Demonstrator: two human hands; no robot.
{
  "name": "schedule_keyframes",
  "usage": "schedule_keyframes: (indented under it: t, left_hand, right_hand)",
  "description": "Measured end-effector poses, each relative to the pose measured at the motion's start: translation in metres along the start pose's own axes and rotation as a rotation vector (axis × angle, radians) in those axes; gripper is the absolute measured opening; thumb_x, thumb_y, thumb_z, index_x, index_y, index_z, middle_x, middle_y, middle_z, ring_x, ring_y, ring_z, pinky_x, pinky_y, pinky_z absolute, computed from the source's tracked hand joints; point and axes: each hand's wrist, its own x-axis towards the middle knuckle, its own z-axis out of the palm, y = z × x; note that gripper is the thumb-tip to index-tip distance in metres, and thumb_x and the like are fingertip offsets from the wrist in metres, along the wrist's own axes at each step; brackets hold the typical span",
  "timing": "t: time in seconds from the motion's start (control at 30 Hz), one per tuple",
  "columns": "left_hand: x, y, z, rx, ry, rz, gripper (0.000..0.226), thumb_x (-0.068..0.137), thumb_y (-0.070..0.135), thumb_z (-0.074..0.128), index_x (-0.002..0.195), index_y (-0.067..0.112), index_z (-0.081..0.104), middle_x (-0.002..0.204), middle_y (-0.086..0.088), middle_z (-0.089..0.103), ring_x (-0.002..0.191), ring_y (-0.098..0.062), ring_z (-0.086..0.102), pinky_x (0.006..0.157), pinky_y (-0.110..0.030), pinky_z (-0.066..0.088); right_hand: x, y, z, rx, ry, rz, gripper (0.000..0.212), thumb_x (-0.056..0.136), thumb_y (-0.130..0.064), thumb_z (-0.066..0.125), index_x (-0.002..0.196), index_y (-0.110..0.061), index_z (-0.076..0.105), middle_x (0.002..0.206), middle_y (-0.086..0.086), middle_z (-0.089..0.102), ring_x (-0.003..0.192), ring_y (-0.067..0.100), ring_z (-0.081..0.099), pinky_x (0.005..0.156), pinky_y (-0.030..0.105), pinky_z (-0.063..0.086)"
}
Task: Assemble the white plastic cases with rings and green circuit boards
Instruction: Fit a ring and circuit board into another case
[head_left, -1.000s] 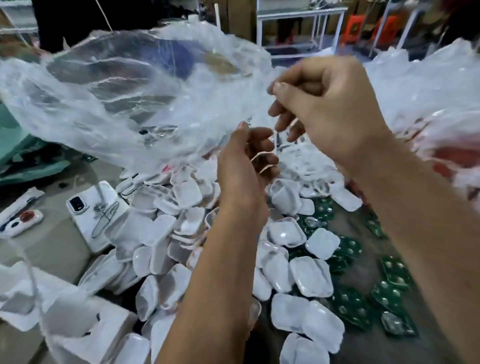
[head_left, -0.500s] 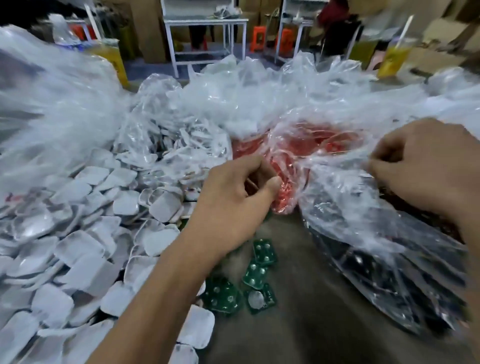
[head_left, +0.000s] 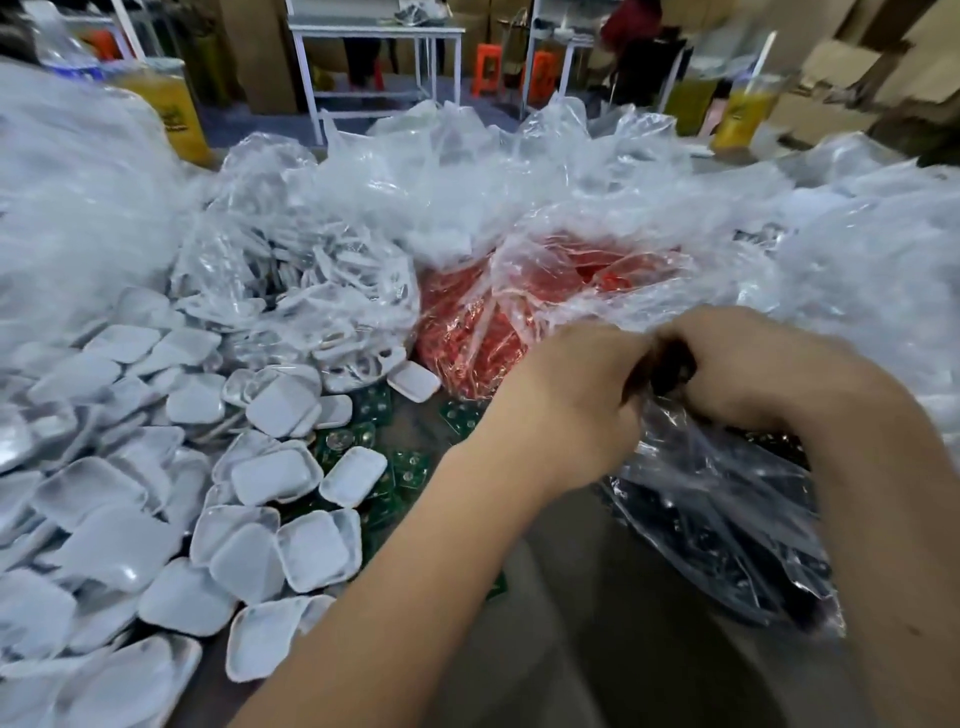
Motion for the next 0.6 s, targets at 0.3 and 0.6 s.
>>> schedule_keyframes:
  t: [0.3, 0.6]
  left_hand:
    - [-0.006, -0.013, -0.012, 0.022, 0.111, -0.026, 0.010, 0.091, 0.010, 0.062, 0.098, 0.012, 0.069, 0.098, 0.000, 0.064, 0.092, -0.019, 0.058, 0.081, -0.039, 0.052]
    - [-0.014, -0.083, -0.080, 0.276, 0.648, -0.486, 0.020, 0.090, 0.010, 0.055, 0.101, 0.010, 0.071, 0.103, -0.010, 0.068, 0.096, -0.027, 0.061, 0.077, -0.037, 0.047]
  right_hand:
    - [0.002, -0.001, -0.019, 0.076, 0.128, 0.038, 0.007, 0.089, -0.033, 0.082, 0.083, -0.030, 0.078, 0.082, 0.001, 0.071, 0.071, 0.012, 0.058, 0.057, 0.021, 0.037]
    - [0.009, -0.082, -0.029, 0.625, 0.414, -0.304, 0.043, 0.093, 0.003, 0.046, 0.073, -0.021, 0.075, 0.068, 0.000, 0.072, 0.051, 0.007, 0.064, 0.044, 0.019, 0.045]
